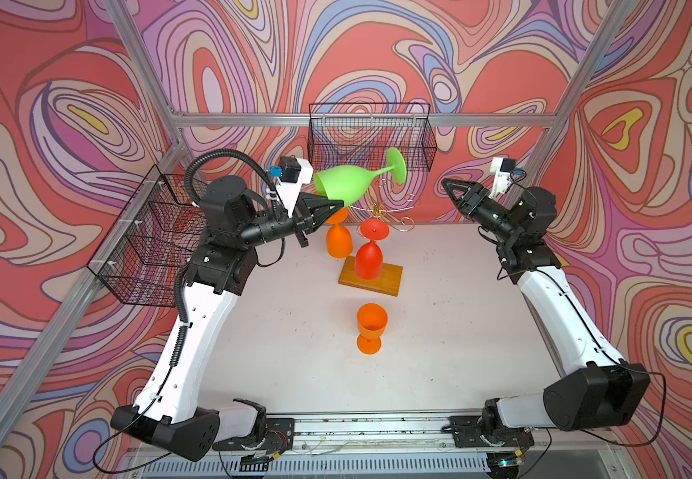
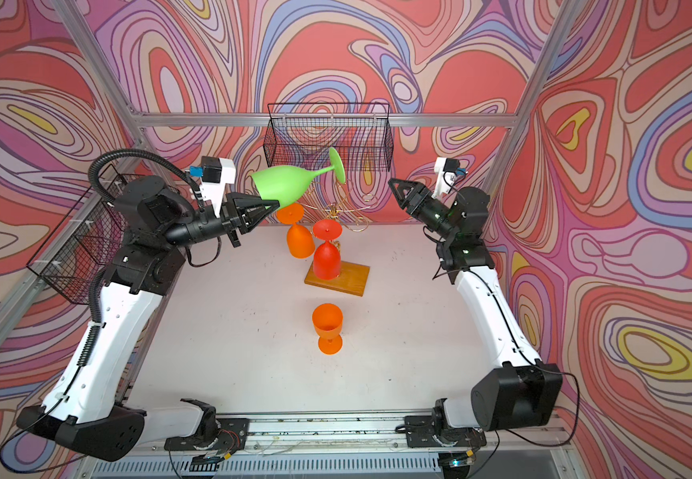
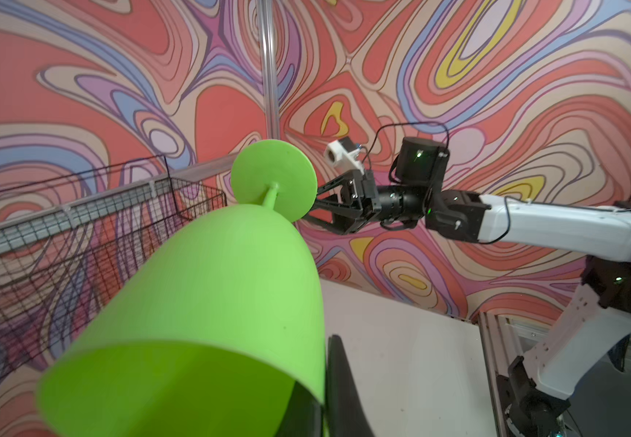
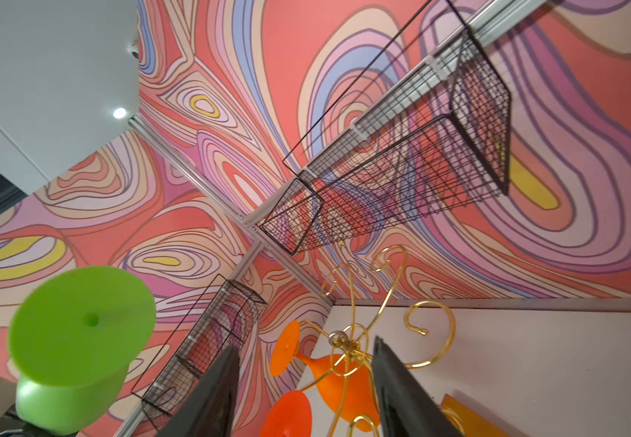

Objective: Take the wine glass off the wine glass rack
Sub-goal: Place the wine glass at the center of the table.

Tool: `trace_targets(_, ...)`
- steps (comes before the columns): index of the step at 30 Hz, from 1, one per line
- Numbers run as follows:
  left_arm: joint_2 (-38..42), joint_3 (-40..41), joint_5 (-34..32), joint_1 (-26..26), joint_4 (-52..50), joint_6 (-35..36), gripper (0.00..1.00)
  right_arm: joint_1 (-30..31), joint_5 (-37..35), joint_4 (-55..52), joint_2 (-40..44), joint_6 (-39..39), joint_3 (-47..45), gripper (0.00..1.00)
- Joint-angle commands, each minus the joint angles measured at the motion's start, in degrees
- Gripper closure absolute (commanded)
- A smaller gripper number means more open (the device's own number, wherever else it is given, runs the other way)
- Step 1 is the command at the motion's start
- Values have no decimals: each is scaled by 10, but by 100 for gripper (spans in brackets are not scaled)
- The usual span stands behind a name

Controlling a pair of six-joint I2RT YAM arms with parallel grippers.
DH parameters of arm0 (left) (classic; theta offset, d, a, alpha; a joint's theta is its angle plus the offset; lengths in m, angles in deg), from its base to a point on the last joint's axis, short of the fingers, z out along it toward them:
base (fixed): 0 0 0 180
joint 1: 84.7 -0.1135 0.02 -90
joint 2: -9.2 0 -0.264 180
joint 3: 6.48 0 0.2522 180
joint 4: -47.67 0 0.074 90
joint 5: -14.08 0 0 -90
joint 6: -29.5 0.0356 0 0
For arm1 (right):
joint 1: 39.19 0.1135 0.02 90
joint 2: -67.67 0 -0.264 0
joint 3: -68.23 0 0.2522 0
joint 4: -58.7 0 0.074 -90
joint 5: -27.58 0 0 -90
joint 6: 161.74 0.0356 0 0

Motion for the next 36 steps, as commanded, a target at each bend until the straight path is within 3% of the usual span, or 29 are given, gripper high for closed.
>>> trace_targets(1,13,-32,-110,21,-167,89,100,1,-44,-72,33,-69,-11,42)
trace_targets(6,30,-48,-193,57,-258,106,100,1,-53,-92,49,-81,-43,42)
trace_targets(13,89,-44,-211,69,-298,93,100,2,-56,-97,46,-83,-72,42)
trace_targets(17,94,-87,-209,69,-356,95,100,2,-56,-96,47,-83,-76,42)
trace_targets(26,59,-194,-271,71,-553,112,100,1,-80,-125,63,-108,-71,42)
trace_targets(32,50,-157,-282,78,-594,91,100,1,-85,-132,63,-107,-77,42)
trace_targets(36,56,-119,-325,102,-605,72,100,1,-85,-137,62,-107,-85,42)
